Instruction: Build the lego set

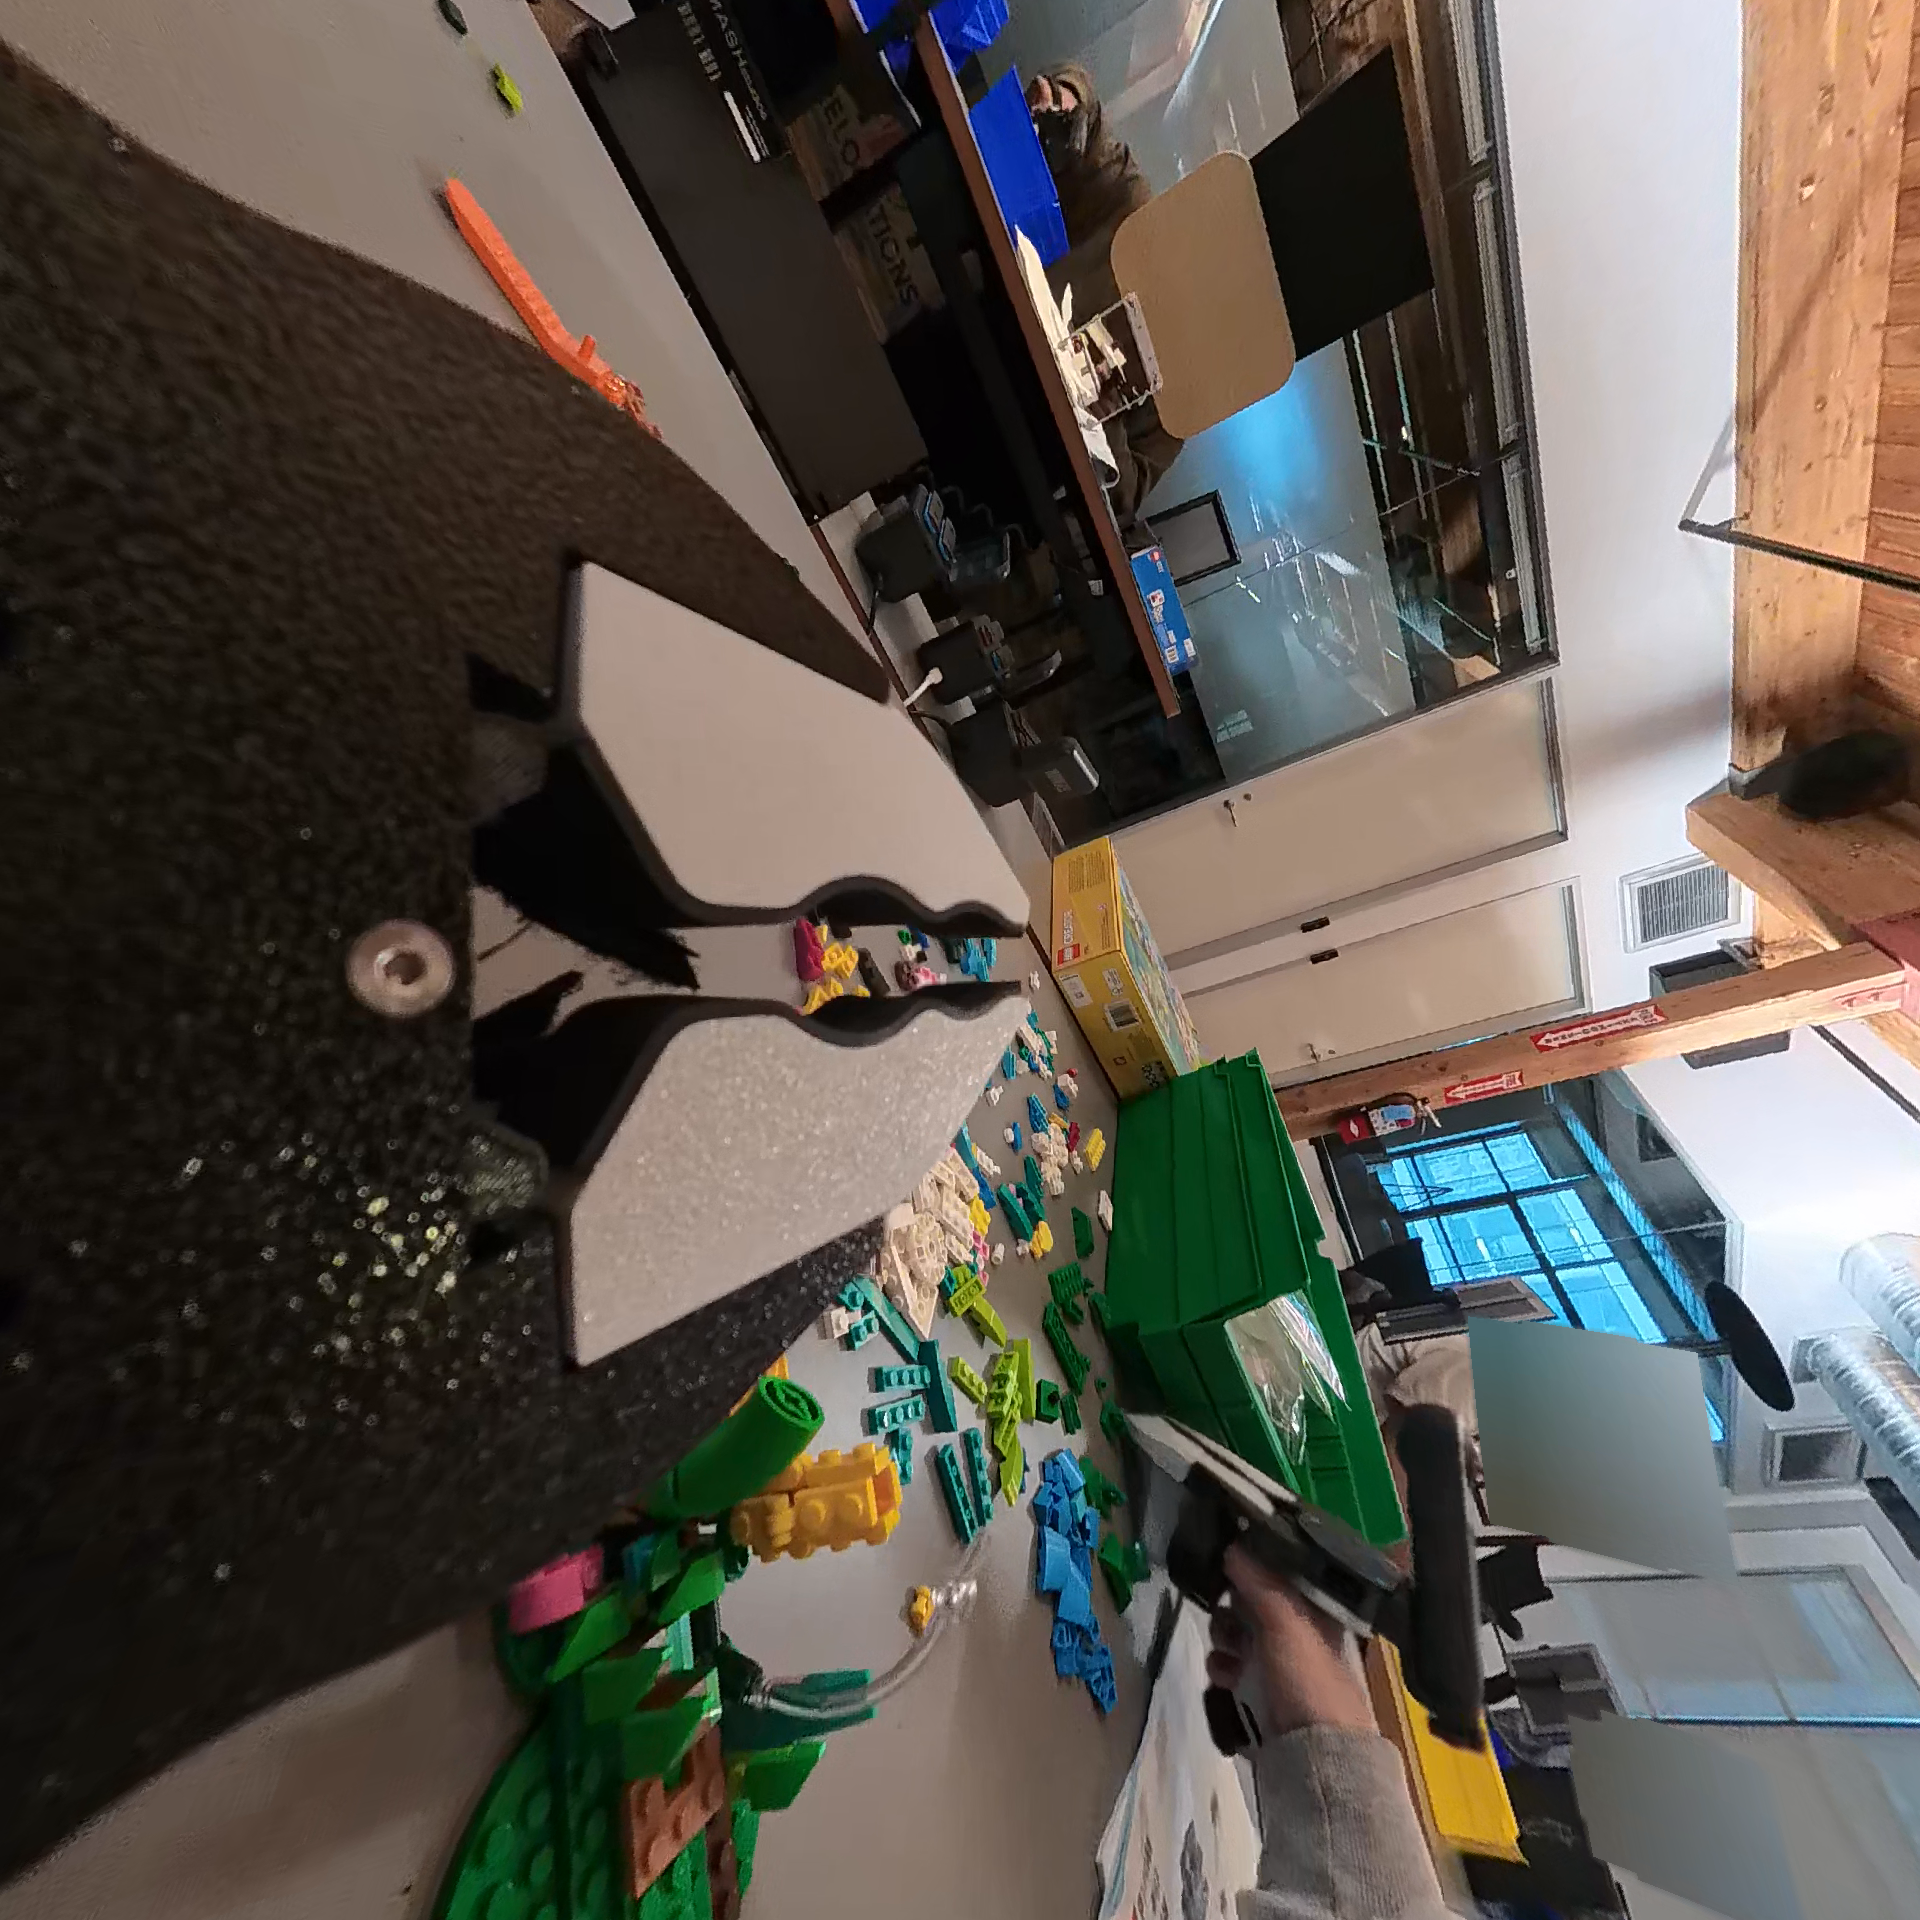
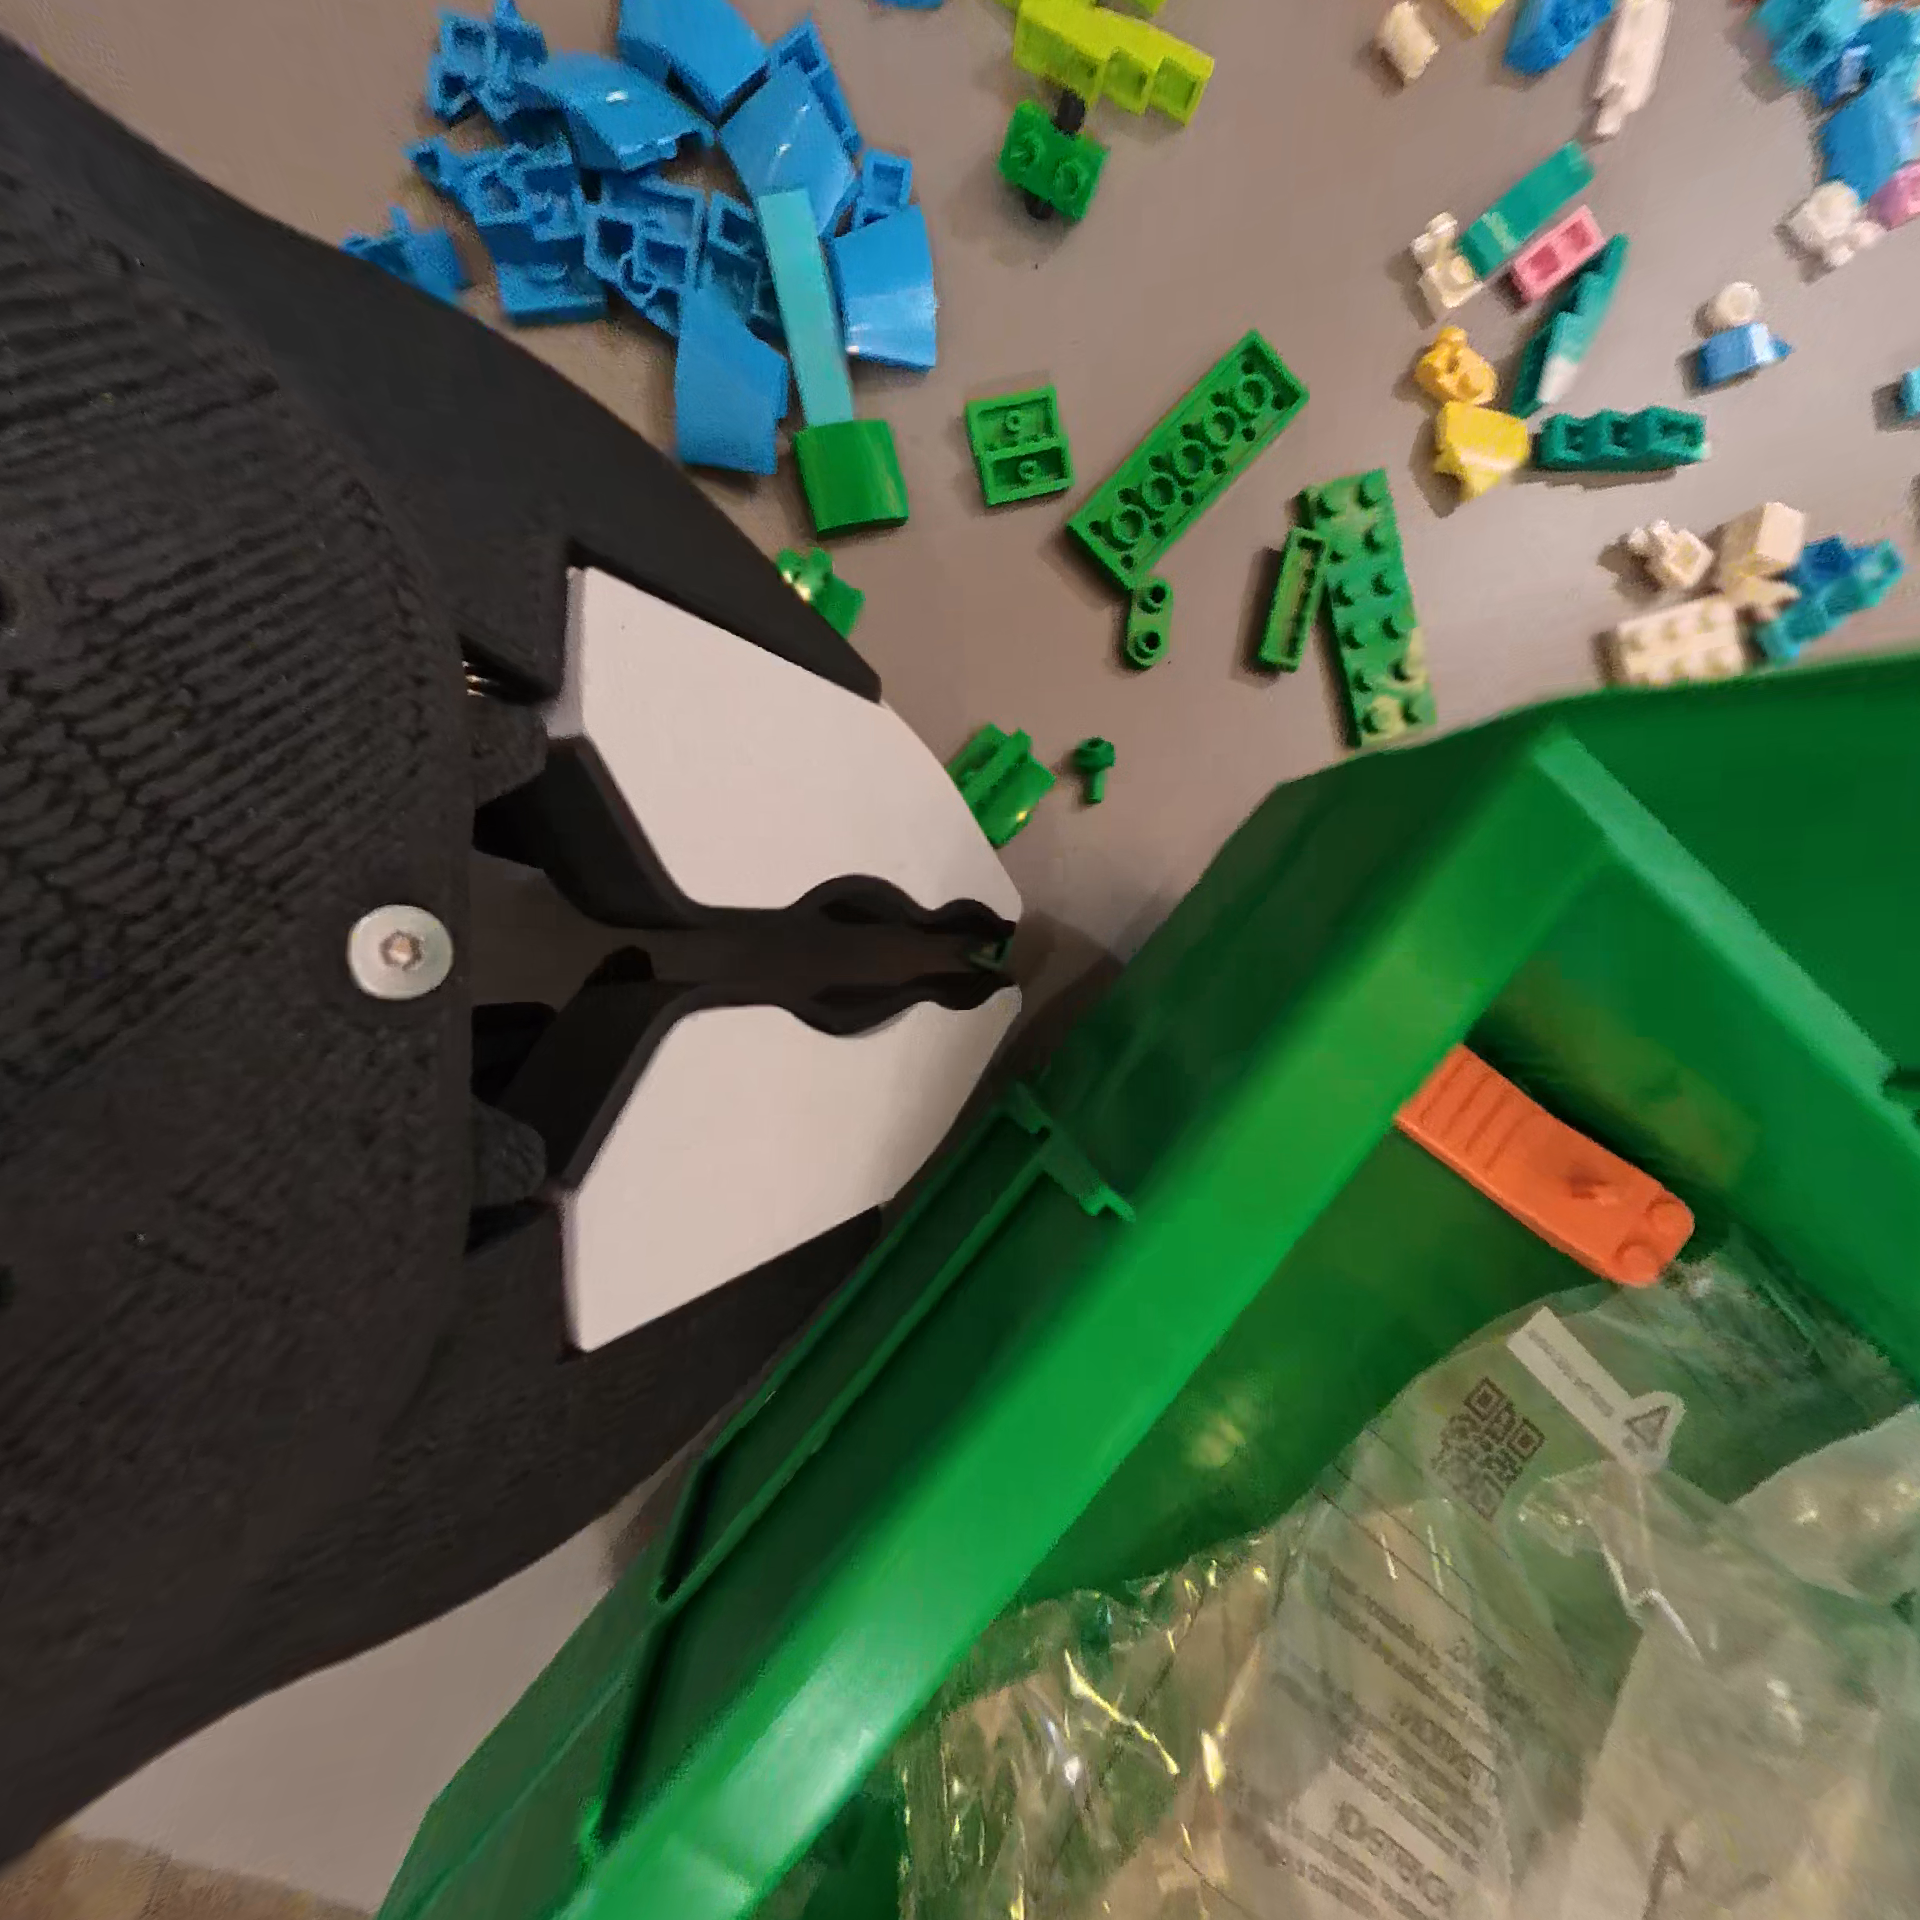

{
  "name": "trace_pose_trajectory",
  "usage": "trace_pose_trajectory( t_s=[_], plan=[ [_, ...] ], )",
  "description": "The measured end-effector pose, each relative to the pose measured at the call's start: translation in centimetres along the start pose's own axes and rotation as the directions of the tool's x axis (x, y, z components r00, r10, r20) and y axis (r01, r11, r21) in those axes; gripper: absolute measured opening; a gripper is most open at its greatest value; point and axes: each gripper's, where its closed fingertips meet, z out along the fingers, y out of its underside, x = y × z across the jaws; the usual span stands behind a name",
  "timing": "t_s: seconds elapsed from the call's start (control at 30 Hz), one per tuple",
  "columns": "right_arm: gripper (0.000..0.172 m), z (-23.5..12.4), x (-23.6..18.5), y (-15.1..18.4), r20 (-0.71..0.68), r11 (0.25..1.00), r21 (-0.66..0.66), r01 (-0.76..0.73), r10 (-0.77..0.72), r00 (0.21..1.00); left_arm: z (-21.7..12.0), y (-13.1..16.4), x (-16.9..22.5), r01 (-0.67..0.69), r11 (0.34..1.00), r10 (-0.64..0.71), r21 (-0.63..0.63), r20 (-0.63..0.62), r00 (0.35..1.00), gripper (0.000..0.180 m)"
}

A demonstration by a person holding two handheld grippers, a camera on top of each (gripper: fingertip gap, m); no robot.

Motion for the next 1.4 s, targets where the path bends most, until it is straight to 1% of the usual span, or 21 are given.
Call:
trace_pose_trajectory(
  t_s=[0.03, 0.13, 0.2, 0.23, 0.3, 0.33, 0.4, 0.47, 0.53, 0.57, 0.63, 0.7, 0.77, 0.83, 0.9, 0.97, 1.03, 1.1, 1.17, 1.3, 1.4],
  plan=[
    [0.005, -0.5, -0.2, -0.1, -0.011, 0.999, 0.019, 0.046, -0.046, 0.999, 0.0, 0.0, 0.1, -0.005, 1.0, 0.005, 0.001, -0.007, 1.0, 0.008],
    [0.005, -2.3, -1.2, -0.4, -0.023, 0.986, 0.102, 0.131, -0.129, 0.991, 0.0, 0.0, 0.5, -0.007, 1.0, 0.007, 0.0, -0.025, 1.0, 0.008],
    [0.005, -3.8, -3.1, -1.0, 0.01, 0.958, 0.212, 0.195, -0.202, 0.979, 0.1, 0.0, 0.5, -0.004, 1.0, 0.004, 0.0, -0.031, 1.0, 0.008],
    [0.005, -4.8, -4.5, -1.6, 0.029, 0.932, 0.282, 0.228, -0.245, 0.969, 0.2, 0.0, 0.5, -0.004, 1.0, 0.004, 0.001, -0.029, 1.0, 0.008],
    [0.005, -7.1, -7.5, -3.0, 0.017, 0.845, 0.437, 0.308, -0.35, 0.937, 0.2, 0.0, 0.5, -0.001, 1.0, 0.001, 0.006, -0.034, 0.999, 0.008],
    [0.005, -8.2, -8.9, -3.6, -0.001, 0.797, 0.494, 0.348, -0.399, 0.917, 0.3, 0.0, 0.5, 0.004, 1.0, -0.003, 0.007, -0.04, 0.999, 0.008],
    [0.005, -9.9, -11.9, -4.8, -0.028, 0.708, 0.582, 0.399, -0.473, 0.881, 0.4, -0.3, 0.7, 0.02, 1.0, -0.019, 0.017, -0.058, 0.998, 0.008],
    [0.005, -11.3, -15.0, -6.0, -0.046, 0.625, 0.656, 0.423, -0.526, 0.849, 0.3, -1.3, 1.2, 0.057, 0.997, -0.052, 0.046, -0.102, 0.993, 0.009],
    [0.005, -12.6, -18.4, -7.5, -0.064, 0.544, 0.715, 0.44, -0.575, 0.815, 0.4, -2.5, 2.4, 0.114, 0.992, -0.101, 0.058, -0.188, 0.977, 0.011],
    [0.004, -13.2, -20.2, -8.3, -0.076, 0.498, 0.743, 0.448, -0.602, 0.795, 0.5, -3.0, 3.1, 0.153, 0.987, -0.138, 0.045, -0.242, 0.96, 0.013],
    [0.005, -14.3, -24.2, -9.9, -0.102, 0.4, 0.785, 0.473, -0.67, 0.736, 0.7, -3.7, 4.7, 0.263, 0.965, -0.25, -0.015, -0.367, 0.896, 0.018],
    [0.004, -15.1, -28.2, -11.2, -0.151, 0.29, 0.804, 0.519, -0.745, 0.65, 0.3, -4.9, 5.6, 0.396, 0.916, -0.377, -0.064, -0.471, 0.797, 0.02],
    [0.004, -15.5, -31.8, -12.3, -0.218, 0.176, 0.801, 0.573, -0.805, 0.552, -0.1, -5.5, 5.4, 0.499, 0.858, -0.486, -0.121, -0.507, 0.712, 0.024],
    [0.004, -15.7, -34.7, -12.9, -0.277, 0.075, 0.787, 0.612, -0.844, 0.46, -0.5, -6.1, 4.7, 0.569, 0.808, -0.556, -0.156, -0.522, 0.647, 0.027],
    [0.004, -15.6, -36.9, -13.2, -0.327, -0.008, 0.761, 0.649, -0.868, 0.373, -0.8, -6.3, 4.2, 0.604, 0.773, -0.6, -0.191, -0.529, 0.601, 0.029],
    [0.004, -15.7, -38.6, -13.3, -0.37, -0.078, 0.741, 0.667, -0.877, 0.308, -1.1, -6.1, 4.4, 0.589, 0.774, -0.607, -0.233, -0.538, 0.585, 0.028],
    [0.004, -15.8, -39.9, -13.2, -0.391, -0.124, 0.731, 0.67, -0.882, 0.264, -1.4, -5.9, 4.6, 0.575, 0.775, -0.611, -0.261, -0.542, 0.577, 0.025],
    [0.004, -15.8, -40.6, -13.1, -0.415, -0.162, 0.718, 0.677, -0.881, 0.229, -1.6, -6.0, 4.6, 0.583, 0.772, -0.613, -0.252, -0.54, 0.577, 0.019],
    [0.005, -15.7, -40.9, -13.2, -0.435, -0.188, 0.7, 0.689, -0.878, 0.202, -1.9, -6.0, 4.6, 0.584, 0.77, -0.616, -0.258, -0.541, 0.573, 0.015],
    [0.004, -15.4, -41.5, -13.2, -0.442, -0.215, 0.691, 0.69, -0.881, 0.168, -2.5, -6.3, 4.4, 0.613, 0.742, -0.642, -0.271, -0.549, 0.536, 0.019],
    [0.004, -15.1, -41.9, -13.0, -0.468, -0.259, 0.664, 0.702, -0.876, 0.12, -2.7, -5.8, 4.1, 0.612, 0.743, -0.646, -0.27, -0.527, 0.552, 0.018]
  ],
)
